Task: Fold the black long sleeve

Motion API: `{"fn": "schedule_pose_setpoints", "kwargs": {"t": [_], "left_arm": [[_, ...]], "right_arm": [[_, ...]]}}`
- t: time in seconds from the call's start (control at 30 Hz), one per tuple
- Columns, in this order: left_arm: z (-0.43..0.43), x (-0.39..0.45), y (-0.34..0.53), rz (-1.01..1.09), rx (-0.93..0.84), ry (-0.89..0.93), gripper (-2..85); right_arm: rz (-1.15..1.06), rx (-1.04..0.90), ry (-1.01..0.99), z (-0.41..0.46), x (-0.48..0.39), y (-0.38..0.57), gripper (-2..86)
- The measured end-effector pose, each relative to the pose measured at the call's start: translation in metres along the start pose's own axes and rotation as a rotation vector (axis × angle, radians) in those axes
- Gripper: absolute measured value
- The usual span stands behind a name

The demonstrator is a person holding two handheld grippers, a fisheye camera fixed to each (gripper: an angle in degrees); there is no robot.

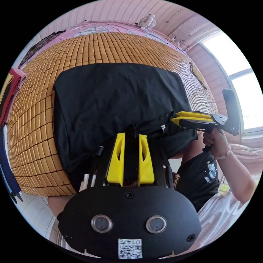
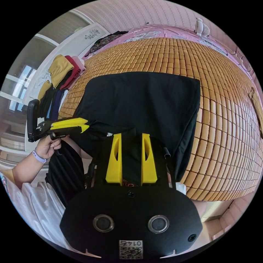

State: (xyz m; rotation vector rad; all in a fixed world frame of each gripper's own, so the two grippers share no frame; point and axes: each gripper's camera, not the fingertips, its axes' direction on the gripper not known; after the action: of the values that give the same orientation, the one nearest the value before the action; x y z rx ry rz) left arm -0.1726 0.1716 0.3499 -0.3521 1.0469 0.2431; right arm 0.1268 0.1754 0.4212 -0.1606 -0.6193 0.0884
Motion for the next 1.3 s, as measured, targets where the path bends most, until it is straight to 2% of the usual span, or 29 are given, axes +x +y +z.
{"fn": "schedule_pose_setpoints", "kwargs": {"t": [0.1, 0.2, 0.33, 0.43, 0.57, 0.7, 0.77, 0.9, 0.97, 1.03, 1.13, 1.17, 1.2, 1.23, 1.3], "left_arm": [[0.001, -0.002, 0.007, 0.026, -0.021, 0.012, 1.7], [-0.005, 0.002, 0.029, 0.105, -0.032, 0.037, -0.1], [-0.005, 0.012, 0.072, 0.222, -0.102, 0.04, -0.5], [-0.002, 0.012, 0.094, 0.247, -0.153, 0.026, -0.8], [-0.015, 0.029, 0.104, 0.316, -0.089, -0.019, -0.9], [-0.01, 0.058, 0.095, 0.39, 0.027, -0.043, -1.0], [0.008, 0.072, 0.085, 0.424, 0.064, 0.026, -1.0], [0.04, 0.082, 0.073, 0.42, 0.07, -0.029, -1.0], [0.064, 0.082, 0.072, 0.433, 0.014, -0.042, -1.0], [0.077, 0.08, 0.075, 0.442, -0.015, -0.052, -1.0], [0.081, 0.067, 0.082, 0.404, 0.03, 0.005, -1.0], [0.083, 0.062, 0.086, 0.394, 0.041, 0.025, -1.0], [0.084, 0.06, 0.088, 0.392, 0.047, 0.032, -1.0], [0.086, 0.057, 0.091, 0.39, 0.055, 0.042, -1.0], [0.09, 0.055, 0.096, 0.398, 0.054, 0.052, -1.0]], "right_arm": [[-0.03, 0.014, 0.035, -0.001, -0.009, -0.005, 3.8], [-0.126, 0.029, -0.038, -0.012, -0.017, 0.002, 0.9], [-0.308, -0.099, -0.187, -0.015, -0.033, 0.021, 0.1], [-0.374, -0.225, -0.168, -0.006, -0.045, 0.028, -0.1], [-0.444, -0.293, -0.086, -0.003, -0.064, 0.021, -0.2], [-0.518, -0.242, -0.041, -0.011, -0.087, -0.015, -0.3], [-0.5, -0.224, -0.013, -0.01, -0.092, -0.043, -0.4], [-0.401, -0.181, 0.082, -0.001, -0.101, -0.123, -0.4], [-0.402, -0.173, 0.142, 0.004, -0.111, -0.156, -0.4], [-0.434, -0.203, 0.187, 0.016, -0.124, -0.194, -0.4], [-0.44, -0.204, 0.224, 0.034, -0.13, -0.225, -0.6], [-0.434, -0.236, 0.243, 0.042, -0.129, -0.23, -0.6], [-0.432, -0.349, 0.296, 0.063, -0.127, -0.236, -0.7], [-0.451, -0.3, 0.282, 0.062, -0.129, -0.24, -0.8], [-0.447, -0.382, 0.286, 0.067, -0.129, -0.251, -0.9]]}}
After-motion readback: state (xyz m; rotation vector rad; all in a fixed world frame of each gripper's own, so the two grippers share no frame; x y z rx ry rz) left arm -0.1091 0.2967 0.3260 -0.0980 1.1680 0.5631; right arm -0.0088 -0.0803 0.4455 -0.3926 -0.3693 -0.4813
